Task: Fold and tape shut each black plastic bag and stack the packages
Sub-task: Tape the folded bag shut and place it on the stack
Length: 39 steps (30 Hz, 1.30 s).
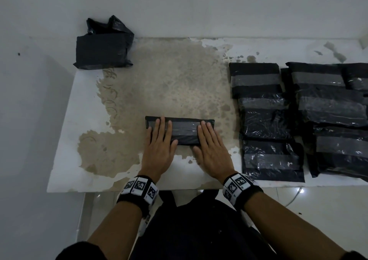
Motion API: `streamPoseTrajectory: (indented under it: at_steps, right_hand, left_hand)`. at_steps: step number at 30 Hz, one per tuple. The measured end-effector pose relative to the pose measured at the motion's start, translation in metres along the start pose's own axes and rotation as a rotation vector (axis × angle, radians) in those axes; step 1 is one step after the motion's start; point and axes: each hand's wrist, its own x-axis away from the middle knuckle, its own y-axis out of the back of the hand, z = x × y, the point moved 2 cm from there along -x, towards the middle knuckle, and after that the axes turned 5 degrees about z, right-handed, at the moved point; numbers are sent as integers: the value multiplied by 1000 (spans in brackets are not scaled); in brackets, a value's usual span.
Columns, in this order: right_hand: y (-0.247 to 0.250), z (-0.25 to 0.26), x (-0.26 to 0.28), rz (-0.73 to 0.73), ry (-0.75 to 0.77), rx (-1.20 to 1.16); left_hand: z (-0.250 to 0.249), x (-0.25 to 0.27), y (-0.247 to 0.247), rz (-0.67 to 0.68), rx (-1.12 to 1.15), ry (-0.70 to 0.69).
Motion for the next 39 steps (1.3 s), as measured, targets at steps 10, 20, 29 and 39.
streamPoseTrajectory:
  at_steps: [10,20,29,39]
  right_hand:
    - [3,16,-29,-19,113,92]
    - [2,27,-64,-138,-521,-253]
    - [-4,18,-61,-237,-456,-319]
    - [-2,-10,-53,-211,-353,-318]
  left_hand:
    - [-1,-13,3,7,-67,-207]
    - [-4,-38,10,-25,305,595]
    - [6,-33,4,-75,254,503]
    - [21,-26,0,-101,339,480]
